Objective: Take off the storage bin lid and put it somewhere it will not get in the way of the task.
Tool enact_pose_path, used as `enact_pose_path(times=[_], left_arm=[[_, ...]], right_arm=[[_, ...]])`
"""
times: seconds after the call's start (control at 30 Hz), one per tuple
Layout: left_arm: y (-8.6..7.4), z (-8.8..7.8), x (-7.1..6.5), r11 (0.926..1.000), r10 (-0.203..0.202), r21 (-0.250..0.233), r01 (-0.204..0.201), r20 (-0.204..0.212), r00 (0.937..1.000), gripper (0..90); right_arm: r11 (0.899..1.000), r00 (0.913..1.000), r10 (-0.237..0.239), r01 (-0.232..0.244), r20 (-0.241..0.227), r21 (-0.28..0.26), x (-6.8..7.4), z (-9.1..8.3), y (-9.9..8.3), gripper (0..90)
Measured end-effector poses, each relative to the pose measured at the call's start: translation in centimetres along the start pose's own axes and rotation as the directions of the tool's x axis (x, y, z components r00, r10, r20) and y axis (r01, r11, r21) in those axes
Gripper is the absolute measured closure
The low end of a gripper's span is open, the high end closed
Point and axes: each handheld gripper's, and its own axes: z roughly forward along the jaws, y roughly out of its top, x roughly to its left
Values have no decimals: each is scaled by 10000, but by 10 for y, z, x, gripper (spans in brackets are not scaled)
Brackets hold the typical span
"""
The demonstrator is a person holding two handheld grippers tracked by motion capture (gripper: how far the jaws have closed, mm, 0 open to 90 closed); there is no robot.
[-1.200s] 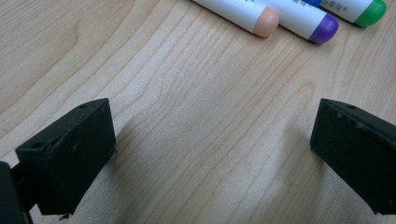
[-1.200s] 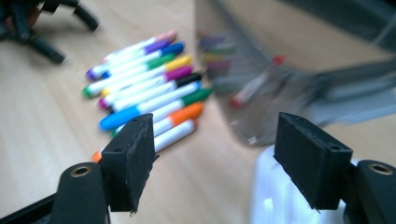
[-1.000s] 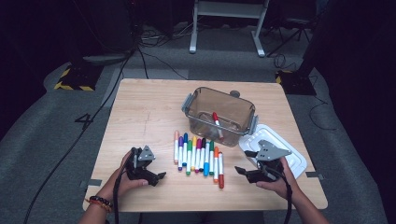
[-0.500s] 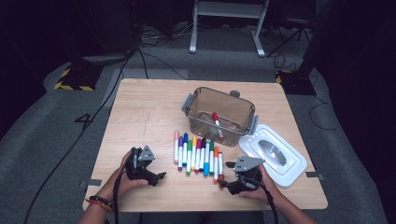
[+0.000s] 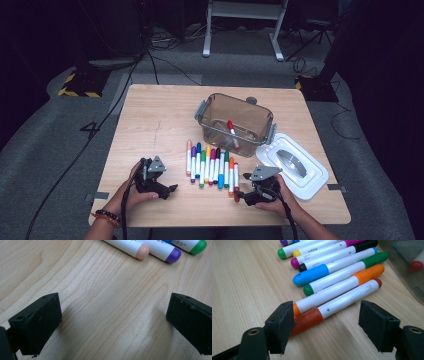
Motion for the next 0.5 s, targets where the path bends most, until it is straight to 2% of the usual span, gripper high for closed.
enact_pose_path(times=[0.2,0.27,0.37,0.5], left_arm=[[0,0,0,10000,-6,6,6,2,10000,4],[0,0,0,10000,-7,-4,7,7,10000,4],[0,0,0,10000,2,0,-2,-6,10000,4],[0,0,0,10000,18,0,-18,-16,10000,5]], right_arm=[[9999,9999,-105,105,16,71,3,2,1,289],[10000,10000,-76,76,-39,-48,4,1,3,290],[9996,9996,-271,271,42,87,6,2,2,290],[9998,9998,9,-13,215,176,0,-3,-6,303]])
